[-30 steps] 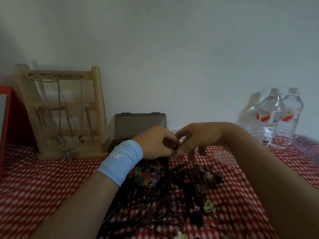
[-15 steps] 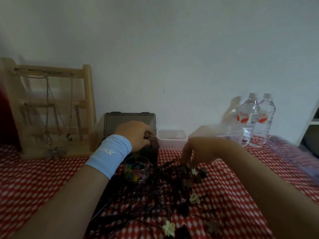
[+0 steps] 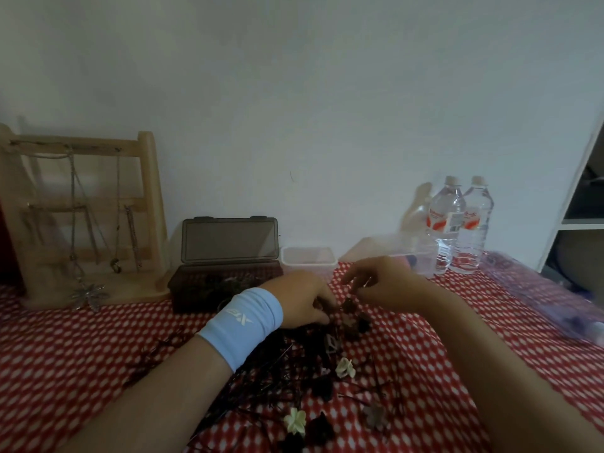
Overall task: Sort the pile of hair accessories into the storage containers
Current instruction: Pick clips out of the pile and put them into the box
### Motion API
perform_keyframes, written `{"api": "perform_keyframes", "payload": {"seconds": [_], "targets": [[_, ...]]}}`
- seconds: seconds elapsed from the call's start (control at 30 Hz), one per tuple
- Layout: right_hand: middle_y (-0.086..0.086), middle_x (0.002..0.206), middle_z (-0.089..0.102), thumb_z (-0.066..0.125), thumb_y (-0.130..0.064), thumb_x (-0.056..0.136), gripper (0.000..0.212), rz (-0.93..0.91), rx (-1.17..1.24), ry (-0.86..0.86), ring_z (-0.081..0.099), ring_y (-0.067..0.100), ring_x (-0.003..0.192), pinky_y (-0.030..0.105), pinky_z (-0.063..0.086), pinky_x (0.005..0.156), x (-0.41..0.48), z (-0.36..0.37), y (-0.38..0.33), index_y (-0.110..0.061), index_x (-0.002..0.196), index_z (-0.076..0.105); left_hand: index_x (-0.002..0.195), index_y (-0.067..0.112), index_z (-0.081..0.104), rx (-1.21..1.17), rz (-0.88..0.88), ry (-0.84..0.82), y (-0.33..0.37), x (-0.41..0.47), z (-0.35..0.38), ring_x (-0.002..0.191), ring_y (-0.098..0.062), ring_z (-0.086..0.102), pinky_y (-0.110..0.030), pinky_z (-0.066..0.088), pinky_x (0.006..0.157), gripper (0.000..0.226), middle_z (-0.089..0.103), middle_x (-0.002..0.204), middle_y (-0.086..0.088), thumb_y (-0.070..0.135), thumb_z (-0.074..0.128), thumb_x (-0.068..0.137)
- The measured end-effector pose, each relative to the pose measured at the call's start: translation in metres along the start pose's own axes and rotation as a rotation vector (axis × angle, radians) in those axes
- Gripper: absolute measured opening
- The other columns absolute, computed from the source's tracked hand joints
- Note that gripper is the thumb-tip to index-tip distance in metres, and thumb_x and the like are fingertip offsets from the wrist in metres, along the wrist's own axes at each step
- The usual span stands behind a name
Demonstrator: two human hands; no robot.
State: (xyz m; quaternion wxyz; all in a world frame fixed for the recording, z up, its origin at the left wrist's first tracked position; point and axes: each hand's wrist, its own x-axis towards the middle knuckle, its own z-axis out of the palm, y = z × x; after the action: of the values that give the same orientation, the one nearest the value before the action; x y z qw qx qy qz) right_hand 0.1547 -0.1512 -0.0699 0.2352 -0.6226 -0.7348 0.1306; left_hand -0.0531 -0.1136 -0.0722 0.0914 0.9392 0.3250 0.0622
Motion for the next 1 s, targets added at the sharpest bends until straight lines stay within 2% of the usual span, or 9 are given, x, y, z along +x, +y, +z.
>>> {"api": "perform_keyframes", "payload": {"seconds": [0.07,0.17,0.37,0.43,0.53,0.63,0.73,0.87,1.0], "targets": [[-0.021,0.106,0.068,0.063,-0.005,0.087,0.043,-0.011,-0.083,-0.084,0.063,-0.006,0.09,0.011,0.05,0.075,0.0,0.003,0.004,-0.04,0.109,0.073,0.128,0.023,0.064,0.036,-0.022,-0.021,-0.002,0.002,0.005,0.113,-0.019,0.06,-0.035,0.047,0.099,0.04,0.063,0.128,0.001,0.026,0.069,0.088],[-0.015,0.116,0.069,0.063,-0.006,0.091,0.039,-0.025,-0.142,-0.19,0.061,-0.003,0.095,0.016,0.049,0.086,0.002,0.01,0.005,-0.035,0.116,0.072,0.124,0.021,0.066,0.055,-0.03,-0.003,-0.006,0.003,0.009,0.107,-0.021,0.061,-0.032,0.049,0.093,0.037,0.064,0.121,-0.001,0.027,0.069,0.088],[-0.018,0.093,0.066,0.073,-0.013,0.087,0.025,-0.05,-0.095,-0.084,0.061,-0.003,0.087,0.014,0.049,0.075,0.002,0.013,0.008,-0.038,0.086,0.067,0.097,0.024,0.072,-0.073,-0.042,0.12,-0.008,0.001,0.004,0.091,-0.006,0.057,-0.019,0.045,0.078,0.02,0.063,0.104,0.01,0.038,0.073,0.083],[-0.017,0.092,0.066,0.074,-0.015,0.086,0.026,-0.057,-0.068,-0.051,0.062,-0.003,0.087,0.016,0.052,0.077,-0.001,0.007,0.008,-0.039,0.093,0.066,0.094,0.025,0.07,-0.14,-0.047,0.191,-0.005,0.001,0.002,0.085,-0.001,0.056,-0.013,0.042,0.072,0.016,0.064,0.099,0.012,0.036,0.074,0.083],[-0.018,0.097,0.066,0.066,-0.016,0.088,0.036,-0.044,-0.057,-0.026,0.064,0.0,0.084,0.019,0.055,0.076,-0.002,0.002,0.012,-0.038,0.117,0.067,0.1,0.028,0.067,-0.231,-0.017,0.262,0.002,0.003,0.004,0.088,-0.006,0.061,-0.018,0.047,0.077,0.016,0.065,0.1,0.012,0.029,0.073,0.085],[-0.013,0.1,0.072,0.065,-0.018,0.09,0.021,0.012,-0.116,-0.076,0.065,0.002,0.085,0.021,0.057,0.079,0.0,0.002,0.013,-0.032,0.103,0.076,0.111,0.029,0.071,-0.18,0.063,0.176,0.011,0.008,0.008,0.099,-0.005,0.058,-0.017,0.043,0.088,0.023,0.065,0.113,0.011,0.018,0.063,0.092],[-0.009,0.097,0.073,0.067,-0.015,0.088,0.02,0.045,-0.133,-0.2,0.067,0.007,0.089,0.03,0.059,0.087,-0.003,-0.002,0.012,-0.026,0.101,0.077,0.112,0.028,0.073,-0.083,0.099,0.018,0.015,0.018,0.014,0.106,-0.015,0.058,-0.028,0.045,0.095,0.03,0.062,0.119,0.004,0.012,0.057,0.092],[-0.013,0.102,0.069,0.075,-0.019,0.083,0.029,0.055,-0.176,-0.347,0.064,0.006,0.095,0.029,0.054,0.091,-0.007,-0.001,0.007,-0.033,0.109,0.071,0.109,0.023,0.075,-0.031,0.088,-0.041,0.016,0.026,0.012,0.094,-0.021,0.062,-0.028,0.05,0.083,0.026,0.068,0.108,-0.002,0.014,0.064,0.088],[-0.013,0.098,0.069,0.08,-0.026,0.08,0.021,0.046,-0.128,-0.283,0.064,0.005,0.091,0.027,0.053,0.088,-0.006,0.002,0.008,-0.035,0.094,0.068,0.098,0.017,0.077,-0.022,0.092,0.009,0.008,0.027,0.008,0.087,-0.015,0.062,-0.015,0.042,0.072,0.016,0.069,0.099,0.002,0.014,0.068,0.085]]}}
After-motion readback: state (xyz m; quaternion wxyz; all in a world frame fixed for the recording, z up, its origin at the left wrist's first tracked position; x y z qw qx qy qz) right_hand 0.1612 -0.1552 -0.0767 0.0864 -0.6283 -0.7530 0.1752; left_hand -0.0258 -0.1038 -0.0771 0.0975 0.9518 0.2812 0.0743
